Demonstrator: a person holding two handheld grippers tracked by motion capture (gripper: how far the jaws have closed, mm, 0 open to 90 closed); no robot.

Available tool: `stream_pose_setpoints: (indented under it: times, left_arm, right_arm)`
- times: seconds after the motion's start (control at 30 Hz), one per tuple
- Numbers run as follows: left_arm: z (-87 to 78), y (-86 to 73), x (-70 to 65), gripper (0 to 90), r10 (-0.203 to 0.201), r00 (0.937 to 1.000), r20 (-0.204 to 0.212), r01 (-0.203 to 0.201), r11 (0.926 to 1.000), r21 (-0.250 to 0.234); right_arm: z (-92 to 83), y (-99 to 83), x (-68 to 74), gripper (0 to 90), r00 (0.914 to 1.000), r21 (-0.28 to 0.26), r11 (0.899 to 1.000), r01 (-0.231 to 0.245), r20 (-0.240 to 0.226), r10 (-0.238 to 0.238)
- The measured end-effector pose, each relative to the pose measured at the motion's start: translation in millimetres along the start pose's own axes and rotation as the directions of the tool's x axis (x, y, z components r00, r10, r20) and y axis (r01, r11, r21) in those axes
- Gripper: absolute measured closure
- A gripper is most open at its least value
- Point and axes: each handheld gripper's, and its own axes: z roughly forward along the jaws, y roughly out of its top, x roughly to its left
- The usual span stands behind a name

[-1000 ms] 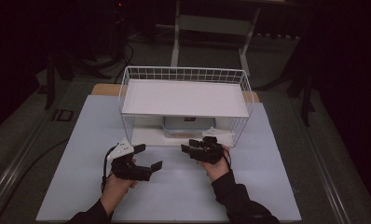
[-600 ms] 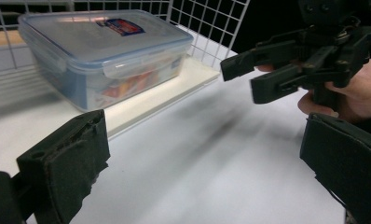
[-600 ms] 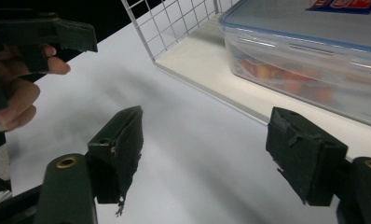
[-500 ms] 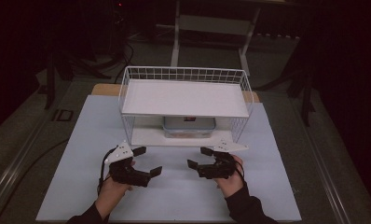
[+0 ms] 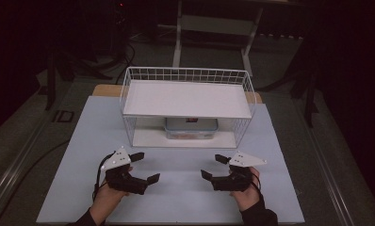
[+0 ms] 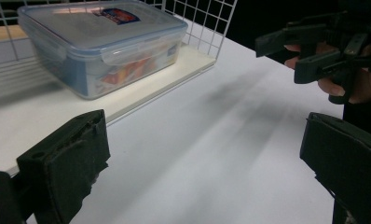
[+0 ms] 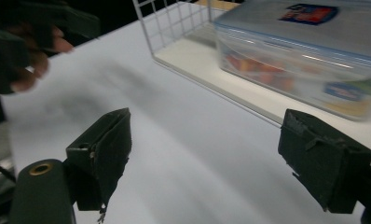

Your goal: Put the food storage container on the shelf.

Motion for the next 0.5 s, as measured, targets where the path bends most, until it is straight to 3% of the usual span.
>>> stream_pose_setpoints:
  times: [0.17, 0.5]
  left_arm:
    - [-10.4, -7.2, 1.4, 1.4, -0.006, 1.0000, -0.005, 0.006, 1.0000, -0.005]
    - [-20.5, -18.5, 6.9, 1.4, -0.009, 0.9997, -0.024, 0.009, 1.0000, 0.002]
  right_arm:
    - [-13.8, -11.1, -3.6, 17.1, 0.9996, 0.003, 1.000, 0.002, 0.027, -0.002]
    - [-45.7, -28.8, -9.7, 17.4, 0.9968, -0.014, 0.999, -0.046, 0.065, 0.047]
